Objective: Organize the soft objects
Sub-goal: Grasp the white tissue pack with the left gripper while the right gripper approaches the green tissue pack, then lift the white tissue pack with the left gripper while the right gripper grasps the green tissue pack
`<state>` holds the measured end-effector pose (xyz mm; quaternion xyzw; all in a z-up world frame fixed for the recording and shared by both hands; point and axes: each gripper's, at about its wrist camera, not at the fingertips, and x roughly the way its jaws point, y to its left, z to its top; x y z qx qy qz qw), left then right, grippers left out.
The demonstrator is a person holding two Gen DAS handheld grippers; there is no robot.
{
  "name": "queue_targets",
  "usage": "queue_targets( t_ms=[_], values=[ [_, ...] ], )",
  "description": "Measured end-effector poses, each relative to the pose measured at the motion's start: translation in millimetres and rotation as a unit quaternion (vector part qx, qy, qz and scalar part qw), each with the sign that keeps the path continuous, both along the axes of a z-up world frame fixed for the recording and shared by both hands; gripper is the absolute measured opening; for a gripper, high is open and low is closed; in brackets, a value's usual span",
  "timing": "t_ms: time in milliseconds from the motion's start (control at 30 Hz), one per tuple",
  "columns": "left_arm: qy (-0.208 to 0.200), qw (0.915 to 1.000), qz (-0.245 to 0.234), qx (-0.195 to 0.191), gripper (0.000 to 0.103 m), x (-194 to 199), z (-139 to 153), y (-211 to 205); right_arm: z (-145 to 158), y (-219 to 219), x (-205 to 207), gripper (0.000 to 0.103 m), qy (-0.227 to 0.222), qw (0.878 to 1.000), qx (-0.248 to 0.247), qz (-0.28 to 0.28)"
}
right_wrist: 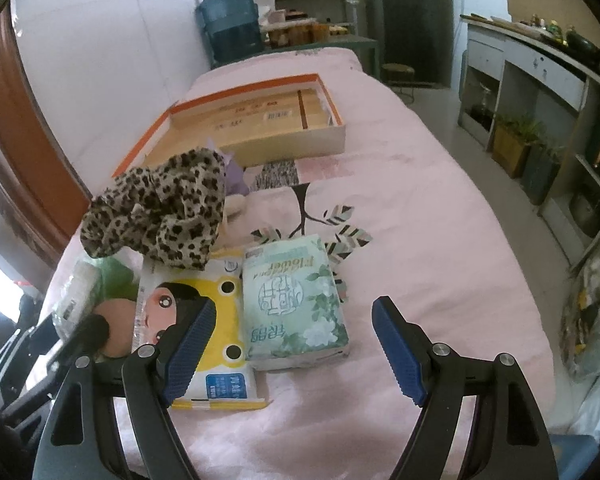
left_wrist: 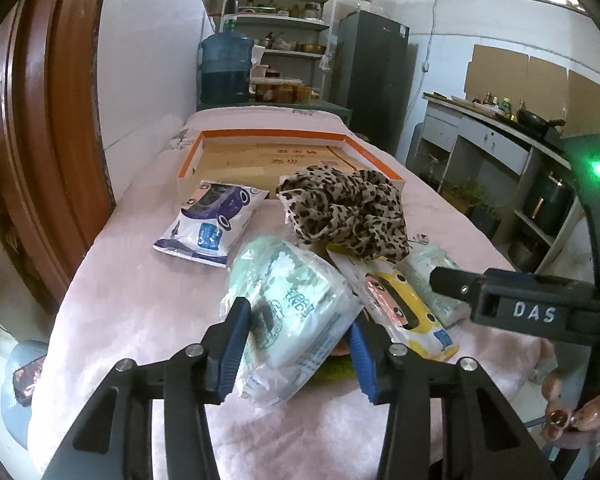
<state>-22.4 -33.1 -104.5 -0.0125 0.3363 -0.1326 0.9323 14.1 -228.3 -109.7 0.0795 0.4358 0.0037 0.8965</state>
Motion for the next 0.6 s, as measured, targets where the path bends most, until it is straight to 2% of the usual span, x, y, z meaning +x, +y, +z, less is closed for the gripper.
queue_targets(
  t_ms=[133,167,200,233,267,400,600],
  values=[
    [-0.002,1.0,0.004,-0.004,0.04,1.9,-0.8,3.8,-5.3,2.5,2.2,0.081,0.005,1.0,-0.001,0.007],
    [-0.002,1.0,0.005,-0.006,0.037,1.9,-0.8,4.5,-6.5,2.5,2.4,0.078,0.006,1.0,-0.001,0.006],
    [-0.002,1.0,0.007,-0.006,0.036,2.2,-0.2,5.2,-7.8,2.4,2.8,0.073,0.008,1.0,-0.001,0.005],
    [-0.004,0.9999,0.011,-0.006,0.035,2.4,0.1,6.7,-9.6,1.7,3.0,0.058,0.011,1.0,0.0,0.005],
    [-0.004,0.9999,0.012,-0.006,0.034,2.3,0.4,7.5,-12.4,0.2,4.4,0.052,0.017,1.0,0.004,0.003],
    [-0.003,0.9998,0.014,-0.01,0.033,0.9,1.8,8.9,-13.9,-4.5,3.4,0.05,0.015,1.0,0.018,0.004],
    [-0.005,0.9997,0.02,-0.016,0.029,-0.5,2.7,10.6,-13.4,-1.8,2.3,0.048,0.009,1.0,0.007,0.007]
  ],
)
